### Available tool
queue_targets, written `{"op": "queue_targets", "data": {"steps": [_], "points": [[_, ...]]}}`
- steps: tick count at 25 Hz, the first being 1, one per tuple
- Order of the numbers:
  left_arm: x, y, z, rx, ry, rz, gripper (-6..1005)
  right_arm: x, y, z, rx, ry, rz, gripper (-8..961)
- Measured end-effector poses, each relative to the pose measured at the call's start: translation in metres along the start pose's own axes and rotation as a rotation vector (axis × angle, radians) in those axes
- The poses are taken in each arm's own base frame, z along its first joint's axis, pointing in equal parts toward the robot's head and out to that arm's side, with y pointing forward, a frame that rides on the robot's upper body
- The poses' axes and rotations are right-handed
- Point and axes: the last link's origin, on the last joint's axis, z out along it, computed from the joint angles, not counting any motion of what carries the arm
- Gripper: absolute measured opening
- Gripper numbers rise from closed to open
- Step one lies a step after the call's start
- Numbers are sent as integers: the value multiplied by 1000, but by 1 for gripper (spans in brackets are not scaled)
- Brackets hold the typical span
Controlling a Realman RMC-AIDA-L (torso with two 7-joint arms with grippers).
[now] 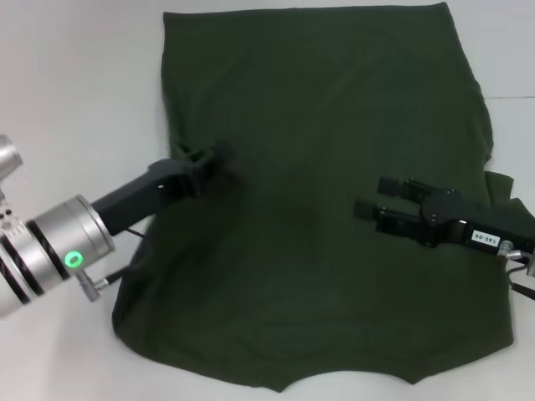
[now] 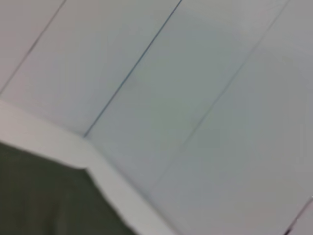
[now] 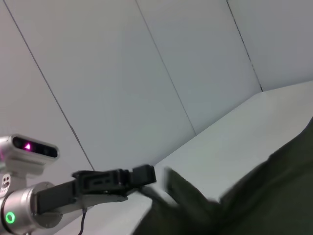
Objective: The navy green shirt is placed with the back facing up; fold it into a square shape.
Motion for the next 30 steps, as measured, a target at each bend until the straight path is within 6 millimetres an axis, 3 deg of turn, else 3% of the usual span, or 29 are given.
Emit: {"op": "queue_targets", "data": {"steps": [6,17,20,30], "points": [[-13,10,2,-47,31,-27,42,0,-2,-4,11,-6,7,891],[-10,15,-16,-94,68,56,450,-8,-9,-12,42,-27,86,891],[-13,22,-16,-140,56,125,679,-13,-17,-21,68,-19,182,891],[-43,35,-9,-213,-46,417,690,-13,-48,-84,289,-4,512,891]]}}
